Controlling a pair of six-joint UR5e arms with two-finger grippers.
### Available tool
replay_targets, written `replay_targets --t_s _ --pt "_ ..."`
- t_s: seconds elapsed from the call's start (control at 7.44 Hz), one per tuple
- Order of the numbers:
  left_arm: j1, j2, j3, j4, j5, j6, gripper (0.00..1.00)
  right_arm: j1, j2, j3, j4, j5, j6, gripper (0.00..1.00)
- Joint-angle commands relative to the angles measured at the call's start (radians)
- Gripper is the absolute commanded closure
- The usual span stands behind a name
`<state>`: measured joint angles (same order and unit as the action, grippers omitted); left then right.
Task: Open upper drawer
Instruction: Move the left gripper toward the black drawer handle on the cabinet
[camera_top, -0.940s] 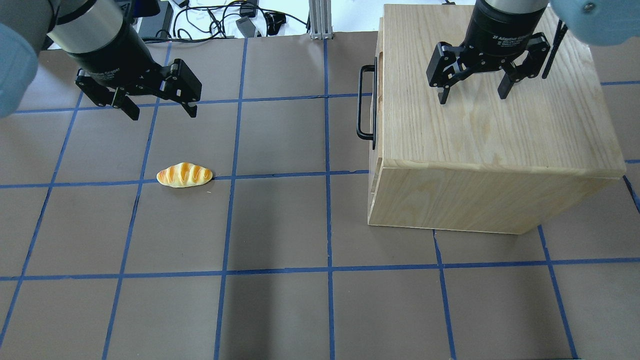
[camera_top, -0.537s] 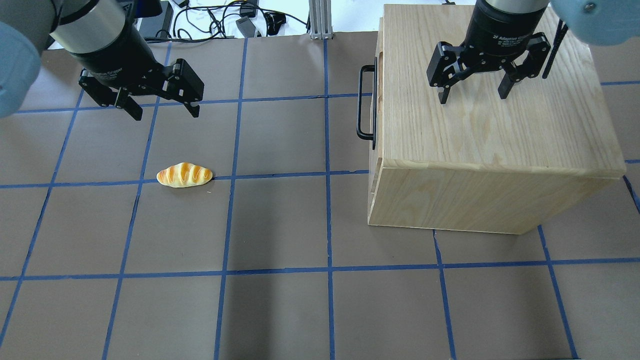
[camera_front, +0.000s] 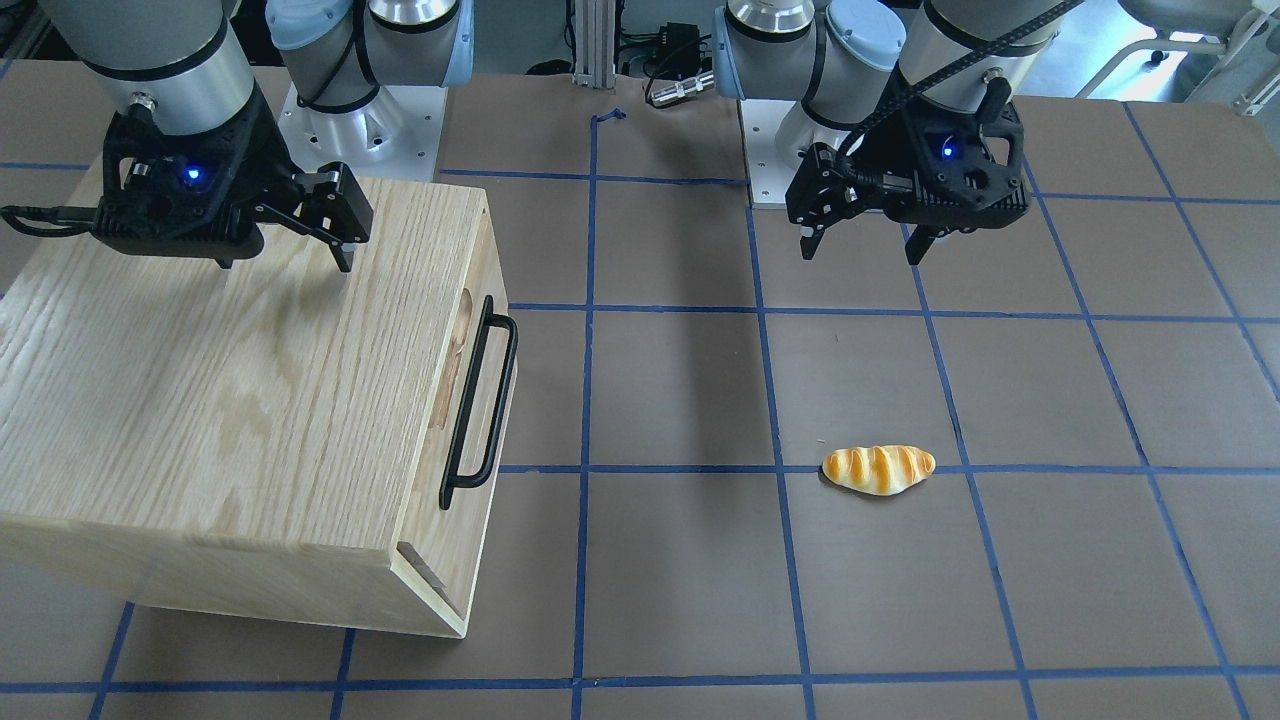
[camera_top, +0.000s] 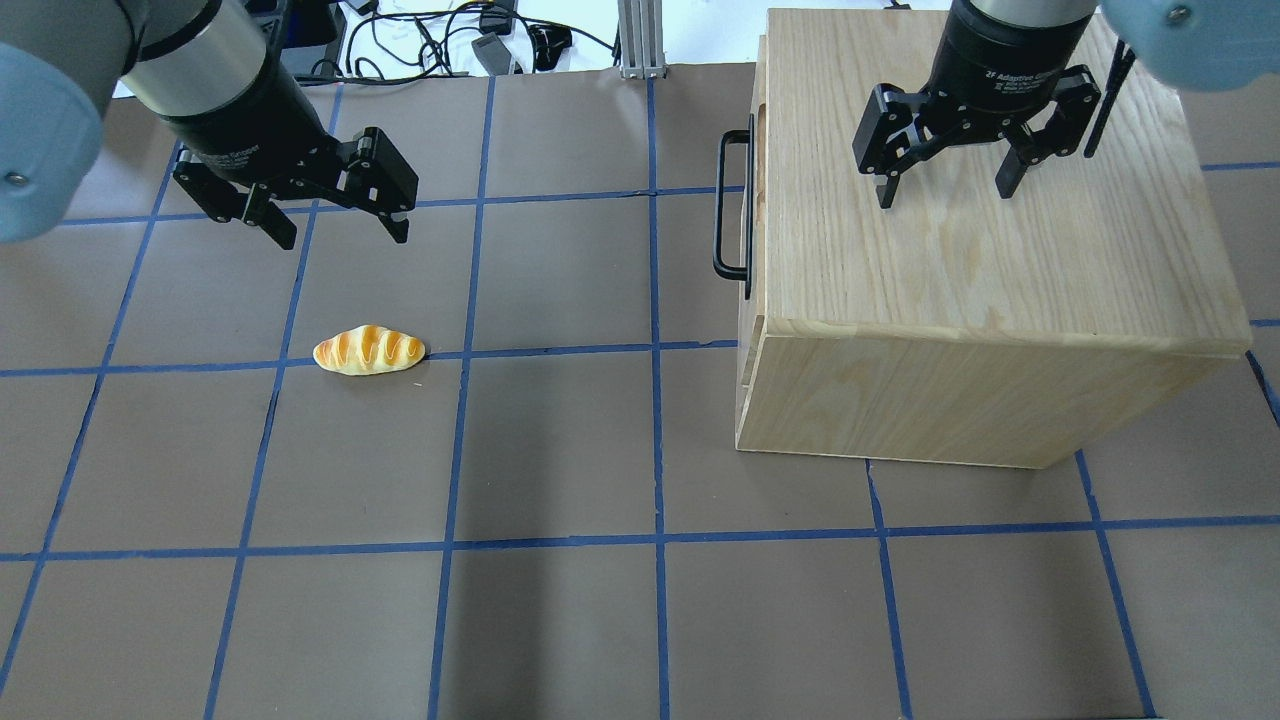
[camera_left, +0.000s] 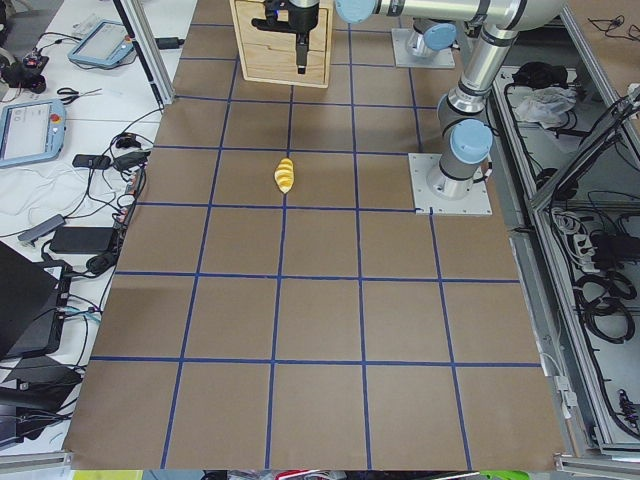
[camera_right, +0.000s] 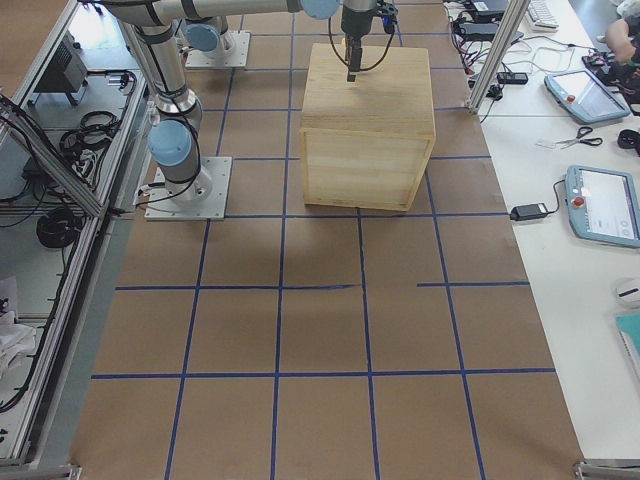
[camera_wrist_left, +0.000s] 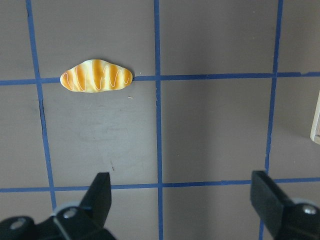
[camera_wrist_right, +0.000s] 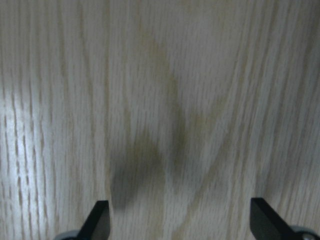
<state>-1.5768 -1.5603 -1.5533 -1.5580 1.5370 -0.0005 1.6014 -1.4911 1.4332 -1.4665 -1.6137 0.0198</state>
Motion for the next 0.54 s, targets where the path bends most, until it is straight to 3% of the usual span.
replay_targets --t_s 0.0,0.4 --pt "0.0 -0.042 0.002 0.053 -0.14 -0.009 0.0 0.0 0.0 0.0 0.0 0.0 -0.001 0.0" --pt "-0.062 -0.147 0.004 0.172 -0.361 -0.255 0.0 0.0 0.0 0.0 0.0 0.0 0.0 0.0"
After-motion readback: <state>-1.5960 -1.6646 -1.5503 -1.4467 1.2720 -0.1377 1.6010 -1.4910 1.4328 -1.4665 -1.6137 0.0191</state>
